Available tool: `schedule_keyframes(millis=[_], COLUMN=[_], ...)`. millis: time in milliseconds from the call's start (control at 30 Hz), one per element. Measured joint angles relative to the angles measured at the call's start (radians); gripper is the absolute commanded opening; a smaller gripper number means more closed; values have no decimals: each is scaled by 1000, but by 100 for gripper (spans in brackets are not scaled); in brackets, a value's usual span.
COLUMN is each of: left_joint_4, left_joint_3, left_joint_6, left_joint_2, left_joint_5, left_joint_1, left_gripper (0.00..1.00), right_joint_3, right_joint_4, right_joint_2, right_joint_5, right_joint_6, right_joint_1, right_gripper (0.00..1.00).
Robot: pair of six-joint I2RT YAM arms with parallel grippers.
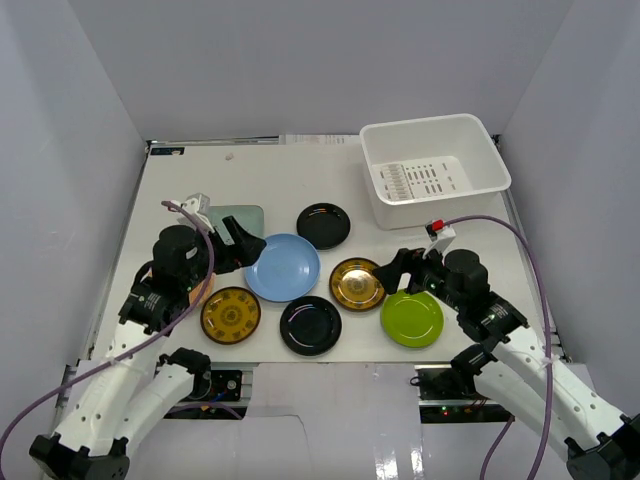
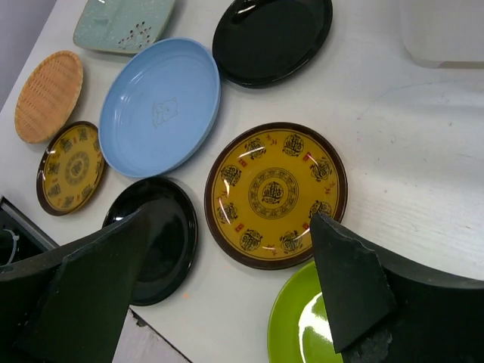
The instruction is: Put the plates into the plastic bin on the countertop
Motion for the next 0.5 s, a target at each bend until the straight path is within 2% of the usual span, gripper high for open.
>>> schedule_keyframes(millis=[167, 333, 500], left_joint_4=[-30, -43, -10], left_joint_3=[-1, 1, 8], left_joint_6=[-114, -266, -403], left_joint_2=[133, 362, 470], left_joint_5=[-175, -319, -394], left_joint_1=[0, 0, 22], left_gripper=[98, 98, 96], right_joint_3=[-4, -3, 16], right_joint_4=[-39, -81, -132], right_joint_2=[-55, -65, -64], right_joint_5=[2, -2, -16], right_joint_6=[1, -11, -24], right_joint_1=[0, 0, 0], right_gripper=[94, 97, 98])
